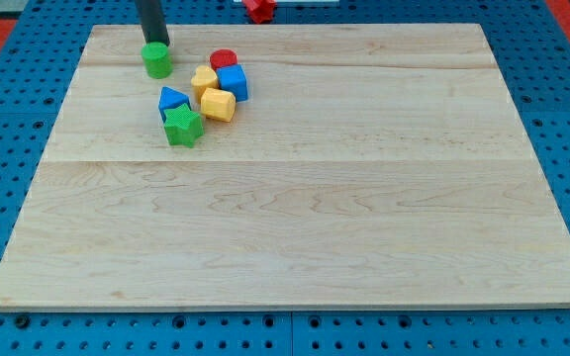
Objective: Push the green circle into the yellow heart
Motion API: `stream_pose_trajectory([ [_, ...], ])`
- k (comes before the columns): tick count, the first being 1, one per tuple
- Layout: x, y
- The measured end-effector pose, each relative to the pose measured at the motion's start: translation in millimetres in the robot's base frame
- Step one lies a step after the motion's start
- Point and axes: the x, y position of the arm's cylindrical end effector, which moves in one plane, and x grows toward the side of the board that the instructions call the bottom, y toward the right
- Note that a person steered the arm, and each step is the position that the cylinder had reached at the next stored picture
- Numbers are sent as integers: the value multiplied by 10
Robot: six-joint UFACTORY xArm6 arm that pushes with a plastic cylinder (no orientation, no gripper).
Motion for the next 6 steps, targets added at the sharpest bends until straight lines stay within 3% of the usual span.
stream_pose_trajectory([
  [1,97,26],
  [2,100,-556],
  [3,190,-481],
  [5,362,254],
  [6,362,210],
])
